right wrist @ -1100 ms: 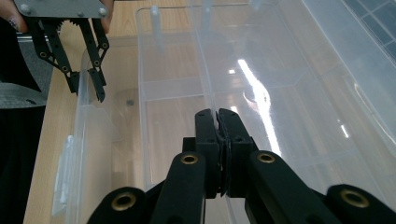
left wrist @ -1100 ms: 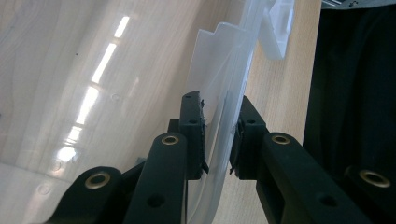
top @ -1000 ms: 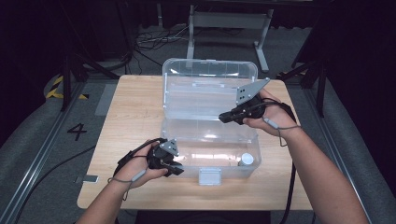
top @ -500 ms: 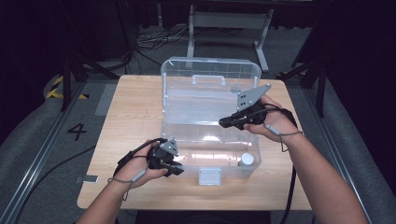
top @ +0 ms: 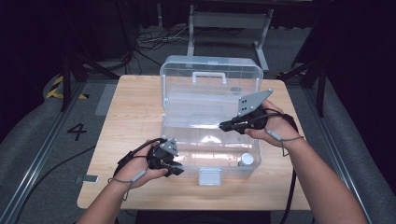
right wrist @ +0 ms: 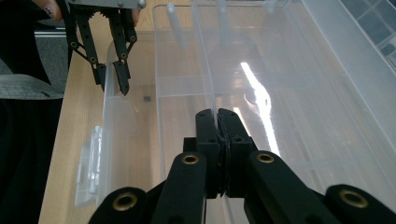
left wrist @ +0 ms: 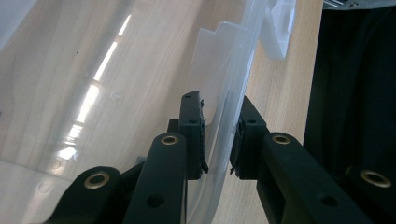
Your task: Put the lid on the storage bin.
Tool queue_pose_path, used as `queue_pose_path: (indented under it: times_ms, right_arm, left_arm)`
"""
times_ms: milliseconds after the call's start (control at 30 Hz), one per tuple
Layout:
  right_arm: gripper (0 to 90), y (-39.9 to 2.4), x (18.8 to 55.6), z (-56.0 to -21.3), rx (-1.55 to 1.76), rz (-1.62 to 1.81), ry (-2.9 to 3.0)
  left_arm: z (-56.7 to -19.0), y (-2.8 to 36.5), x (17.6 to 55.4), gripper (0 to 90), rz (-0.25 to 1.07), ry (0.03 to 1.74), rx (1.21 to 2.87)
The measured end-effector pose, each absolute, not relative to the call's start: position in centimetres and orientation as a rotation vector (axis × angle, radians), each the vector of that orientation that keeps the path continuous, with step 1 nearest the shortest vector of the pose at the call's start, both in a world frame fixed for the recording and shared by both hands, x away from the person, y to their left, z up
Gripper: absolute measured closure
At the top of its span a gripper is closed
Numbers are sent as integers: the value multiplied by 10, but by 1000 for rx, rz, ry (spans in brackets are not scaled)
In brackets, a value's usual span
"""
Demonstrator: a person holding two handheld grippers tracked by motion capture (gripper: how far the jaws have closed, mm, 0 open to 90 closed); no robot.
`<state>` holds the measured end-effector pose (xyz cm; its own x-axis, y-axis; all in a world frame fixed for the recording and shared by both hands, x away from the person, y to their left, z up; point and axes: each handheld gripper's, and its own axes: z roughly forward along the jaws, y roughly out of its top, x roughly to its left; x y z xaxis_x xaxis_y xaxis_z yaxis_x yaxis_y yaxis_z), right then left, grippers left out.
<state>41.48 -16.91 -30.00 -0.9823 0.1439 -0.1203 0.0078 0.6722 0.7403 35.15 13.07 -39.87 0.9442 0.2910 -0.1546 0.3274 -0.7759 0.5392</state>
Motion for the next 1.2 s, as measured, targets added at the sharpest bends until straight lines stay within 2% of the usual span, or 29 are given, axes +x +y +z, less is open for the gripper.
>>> queue_pose_path:
  times_ms: [1200]
  right_arm:
    - [882,-168,394,-309,86,1180,2690]
  left_arm:
    - [-399,130,351,775,-81,441,2513]
